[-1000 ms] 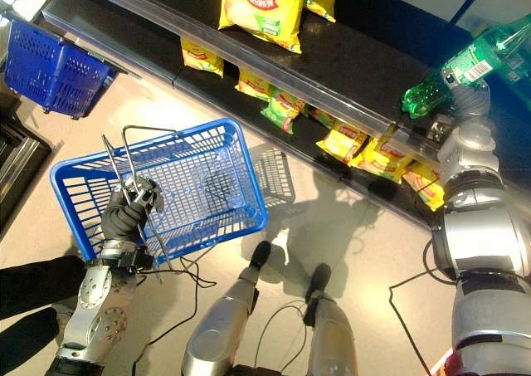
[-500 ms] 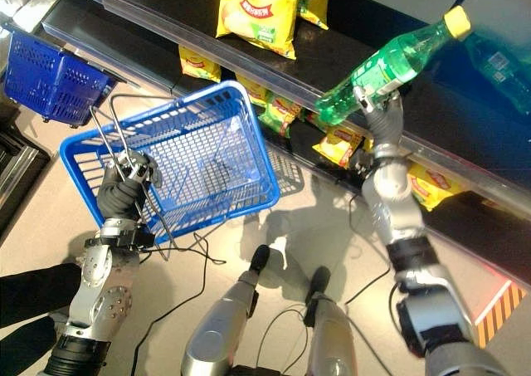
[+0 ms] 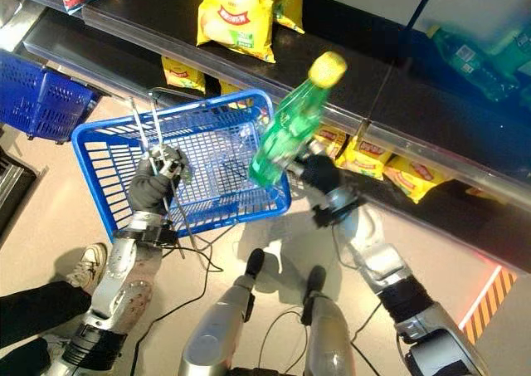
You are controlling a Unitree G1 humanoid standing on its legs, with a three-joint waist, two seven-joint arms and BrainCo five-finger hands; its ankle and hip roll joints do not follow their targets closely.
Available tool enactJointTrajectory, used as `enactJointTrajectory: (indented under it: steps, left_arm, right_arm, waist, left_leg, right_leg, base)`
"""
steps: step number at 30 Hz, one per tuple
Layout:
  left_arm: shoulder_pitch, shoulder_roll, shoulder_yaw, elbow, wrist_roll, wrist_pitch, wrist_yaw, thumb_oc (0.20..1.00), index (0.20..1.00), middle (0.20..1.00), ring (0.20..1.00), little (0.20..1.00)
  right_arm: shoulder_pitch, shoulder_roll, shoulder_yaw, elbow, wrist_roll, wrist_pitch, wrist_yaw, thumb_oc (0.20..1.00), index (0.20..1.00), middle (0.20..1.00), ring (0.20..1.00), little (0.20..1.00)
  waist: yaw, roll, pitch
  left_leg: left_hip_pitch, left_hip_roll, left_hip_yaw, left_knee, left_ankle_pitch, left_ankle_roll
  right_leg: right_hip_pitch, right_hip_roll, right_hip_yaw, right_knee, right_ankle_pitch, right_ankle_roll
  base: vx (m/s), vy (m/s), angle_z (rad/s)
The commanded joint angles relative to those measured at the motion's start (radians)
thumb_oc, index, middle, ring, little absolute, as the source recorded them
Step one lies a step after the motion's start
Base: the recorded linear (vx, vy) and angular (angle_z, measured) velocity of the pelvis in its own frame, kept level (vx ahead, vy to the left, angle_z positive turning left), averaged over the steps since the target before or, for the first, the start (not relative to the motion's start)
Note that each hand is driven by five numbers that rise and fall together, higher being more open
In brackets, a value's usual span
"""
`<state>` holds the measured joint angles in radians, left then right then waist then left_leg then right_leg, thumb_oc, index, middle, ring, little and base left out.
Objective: Pick up the snacks into the basket
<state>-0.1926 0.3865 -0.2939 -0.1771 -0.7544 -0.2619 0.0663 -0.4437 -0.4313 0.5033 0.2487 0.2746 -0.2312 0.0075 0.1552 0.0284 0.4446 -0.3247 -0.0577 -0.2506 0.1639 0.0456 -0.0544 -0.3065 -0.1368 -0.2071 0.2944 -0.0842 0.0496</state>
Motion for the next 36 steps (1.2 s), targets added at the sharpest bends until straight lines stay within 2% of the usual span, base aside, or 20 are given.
enactJointTrajectory:
  steps: [1,3,8,11,15,16,21,23,24,25,26,28,29,30,36]
  left_arm:
    - [-0.082,-0.006,-0.026,-0.202,-0.032,-0.089,-0.053,0.200,0.200,0.200,0.200,0.200]
    - [-0.103,-0.008,-0.091,-0.206,-0.065,-0.078,-0.067,0.200,0.200,0.200,0.200,0.200]
    - [-0.135,-0.009,-0.160,-0.215,-0.106,-0.056,-0.083,0.200,0.200,0.200,0.200,0.200]
    - [-0.161,-0.010,-0.191,-0.222,-0.122,-0.051,-0.086,0.200,0.200,0.200,0.200,0.200]
    - [-0.209,-0.014,-0.221,-0.243,-0.139,-0.045,-0.079,0.200,0.200,0.200,0.200,0.200]
    - [-0.210,-0.014,-0.221,-0.243,-0.139,-0.045,-0.079,0.200,0.200,0.200,0.200,0.200]
    - [-0.228,-0.014,-0.272,-0.285,-0.172,-0.021,-0.089,0.200,0.200,0.200,0.200,0.200]
    - [-0.232,-0.018,-0.279,-0.284,-0.171,-0.014,-0.089,0.200,0.200,0.200,0.200,0.200]
    - [-0.237,-0.021,-0.276,-0.283,-0.168,-0.010,-0.090,0.200,0.200,0.200,0.200,0.200]
    - [-0.238,-0.021,-0.276,-0.283,-0.168,-0.010,-0.090,0.200,0.200,0.200,0.200,0.200]
    - [-0.244,-0.023,-0.276,-0.284,-0.168,-0.010,-0.089,0.200,0.200,0.200,0.200,0.200]
    - [-0.259,-0.025,-0.272,-0.284,-0.166,-0.012,-0.084,0.200,0.200,0.200,0.200,0.200]
    - [-0.269,-0.027,-0.270,-0.286,-0.165,-0.014,-0.081,0.200,0.200,0.200,0.200,0.200]
    - [-0.272,-0.029,-0.266,-0.287,-0.163,-0.016,-0.078,0.200,0.200,0.200,0.200,0.200]
    - [-0.240,-0.038,-0.226,-0.285,-0.147,-0.032,-0.055,0.200,0.200,0.200,0.200,0.200]
  right_arm:
    - [-0.137,0.080,0.017,-0.014,-0.035,-0.065,-0.049,0.200,0.200,0.200,0.200,0.200]
    - [-0.237,0.106,0.052,0.091,-0.063,-0.057,-0.088,0.200,0.200,0.200,0.200,0.200]
    - [-0.337,0.108,0.115,0.184,-0.106,-0.036,-0.093,0.200,0.200,0.200,0.200,0.200]
    - [-0.367,0.151,0.107,0.287,-0.083,-0.025,-0.109,0.200,0.200,0.200,0.200,0.200]
    - [-0.418,0.220,0.086,0.517,-0.046,0.002,-0.141,0.200,0.200,0.200,0.200,0.200]
    - [-0.420,0.220,0.086,0.518,-0.046,0.002,-0.141,0.200,0.200,0.200,0.200,0.200]
    - [-0.577,0.232,0.035,0.848,-0.034,0.053,-0.176,0.200,0.200,0.200,0.200,0.200]
    - [-0.600,0.234,0.037,0.893,-0.043,0.068,-0.175,0.200,0.200,0.200,0.200,0.200]
    - [-0.617,0.236,0.052,0.908,-0.050,0.078,-0.172,0.567,0.567,0.567,0.567,0.567]
    - [-0.618,0.236,0.052,0.908,-0.050,0.078,-0.172,0.567,0.567,0.567,0.567,0.567]
    - [-0.622,0.236,0.059,0.909,-0.061,0.079,-0.174,0.200,0.200,0.200,0.200,0.200]
    - [-0.623,0.238,0.057,0.909,-0.053,0.081,-0.176,0.200,0.200,0.200,0.200,0.200]
    - [-0.621,0.239,0.058,0.913,-0.054,0.083,-0.174,0.457,0.457,0.457,0.457,0.457]
    - [-0.617,0.243,0.055,0.904,-0.048,0.083,-0.177,1.000,1.000,1.000,1.000,1.000]
    - [-0.566,0.272,0.054,0.816,-0.021,0.067,-0.183,1.000,1.000,1.000,1.000,1.000]
  waist:
    - [0.028,-0.031,-0.076]
    - [0.051,-0.028,-0.065]
    - [0.076,-0.025,-0.046]
    - [0.087,-0.020,-0.045]
    - [0.110,-0.005,-0.024]
    - [0.109,-0.005,-0.026]
    - [0.145,0.020,0.002]
    - [0.152,0.023,0.005]
    - [0.156,0.022,0.005]
    - [0.156,0.022,0.005]
    - [0.157,0.021,0.002]
    - [0.157,0.017,-0.002]
    - [0.157,0.015,-0.004]
    - [0.158,0.013,-0.006]
    - [0.150,-0.016,-0.012]
  left_leg:
    - [-0.020,-0.049,0.001,0.045,-0.070,0.037]
    - [-0.029,-0.051,-0.008,0.047,-0.067,0.038]
    - [-0.035,-0.057,-0.027,0.050,-0.065,0.036]
    - [-0.046,-0.063,-0.040,0.045,-0.055,0.036]
    - [-0.053,-0.069,-0.049,0.048,-0.056,0.035]
    - [-0.056,-0.069,-0.050,0.045,-0.051,0.035]
    - [-0.069,-0.079,-0.063,0.047,-0.048,0.034]
    - [-0.070,-0.080,-0.067,0.047,-0.047,0.033]
    - [-0.067,-0.081,-0.073,0.045,-0.047,0.034]
    - [-0.067,-0.081,-0.073,0.045,-0.047,0.034]
    - [-0.066,-0.084,-0.073,0.044,-0.046,0.034]
    - [-0.069,-0.087,-0.075,0.043,-0.046,0.035]
    - [-0.072,-0.088,-0.075,0.041,-0.046,0.035]
    - [-0.074,-0.088,-0.076,0.040,-0.047,0.036]
    - [-0.060,-0.086,-0.052,0.041,-0.062,0.044]
  right_leg:
    - [0.033,-0.029,-0.001,-0.039,0.016,0.067]
    - [0.029,-0.032,-0.013,-0.034,0.018,0.068]
    - [0.032,-0.035,-0.025,-0.029,0.012,0.068]
    - [0.029,-0.040,-0.037,-0.031,0.016,0.068]
    - [0.023,-0.047,-0.048,-0.016,0.011,0.067]
    - [0.021,-0.047,-0.049,-0.020,0.015,0.067]
    - [0.008,-0.052,-0.070,-0.004,0.010,0.067]
    - [0.010,-0.053,-0.074,-0.004,0.010,0.067]
    - [0.019,-0.056,-0.080,-0.009,0.009,0.067]
    - [0.019,-0.056,-0.080,-0.009,0.009,0.067]
    - [0.023,-0.058,-0.084,-0.012,0.011,0.068]
    - [0.023,-0.060,-0.083,-0.015,0.013,0.071]
    - [0.021,-0.060,-0.085,-0.017,0.014,0.072]
    - [0.020,-0.061,-0.086,-0.019,0.014,0.072]
    - [0.038,-0.059,-0.072,-0.048,0.029,0.082]
  base:
    - [-0.02,-0.009,0.30]
    - [-0.03,-0.012,0.23]
    - [-0.01,-0.022,0.10]
    - [-0.01,-0.009,0.21]
    - [-0.01,0.006,0.16]
    - [-0.01,-0.009,0.06]
    - [-0.01,-0.004,0.09]
    - [0.02,-0.003,0.11]
    - [0.03,-0.003,0.14]
    - [0.04,0.006,0.15]
    - [0.03,0.012,0.08]
    - [0.03,0.015,0.08]
    - [0.02,0.014,0.10]
    - [0.02,0.020,0.09]
    - [0.05,0.040,0.03]
